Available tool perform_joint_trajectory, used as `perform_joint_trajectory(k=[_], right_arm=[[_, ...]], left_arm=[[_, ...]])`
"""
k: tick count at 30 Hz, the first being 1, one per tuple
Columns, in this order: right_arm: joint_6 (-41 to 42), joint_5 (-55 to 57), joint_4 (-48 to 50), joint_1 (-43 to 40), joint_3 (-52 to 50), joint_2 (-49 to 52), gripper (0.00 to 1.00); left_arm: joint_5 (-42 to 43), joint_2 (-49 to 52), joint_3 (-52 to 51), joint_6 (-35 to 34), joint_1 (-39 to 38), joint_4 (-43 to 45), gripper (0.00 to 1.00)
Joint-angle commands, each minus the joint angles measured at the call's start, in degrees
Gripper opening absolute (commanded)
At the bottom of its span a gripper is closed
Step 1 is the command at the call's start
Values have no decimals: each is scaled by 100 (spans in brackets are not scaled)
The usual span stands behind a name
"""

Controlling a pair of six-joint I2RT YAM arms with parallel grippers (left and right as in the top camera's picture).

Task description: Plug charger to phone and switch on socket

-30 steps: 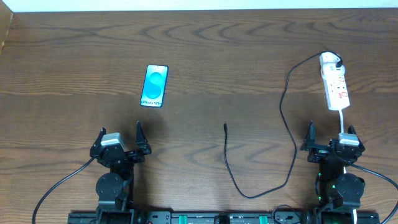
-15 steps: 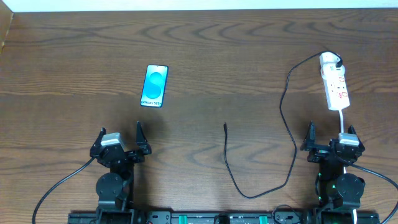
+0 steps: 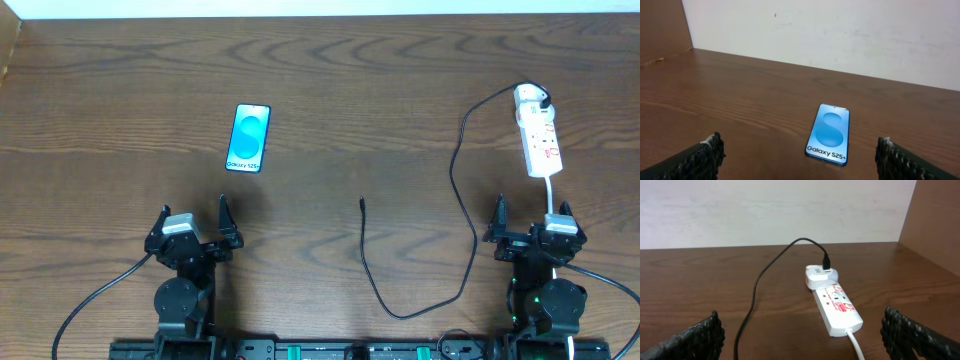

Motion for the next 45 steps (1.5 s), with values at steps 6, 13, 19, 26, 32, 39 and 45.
perform_joint_trajectory(k=[6,13,19,26,32,39,45], right_arm=[[-85,9,-24,50,-7,-52,99],[-87,9,-24,50,-7,-52,99],[-87,9,-24,50,-7,-52,99],[-87,9,-24,50,-7,-52,99],[-87,9,-24,50,-7,-52,99],[-87,9,-24,50,-7,-52,99],[-87,9,-24,50,-7,-52,99]], left_arm=[[44,-20,-127,31,17,-186,98],[142,-20,-118,31,17,-122,98],[144,-17,90,33,17,-127,98],[142,173,402,48,17,-133,98],[142,774,975,59,17,-131,98],[142,1928,1917,192,17,-317,98],[142,3257,3082,337,17,-826,98]])
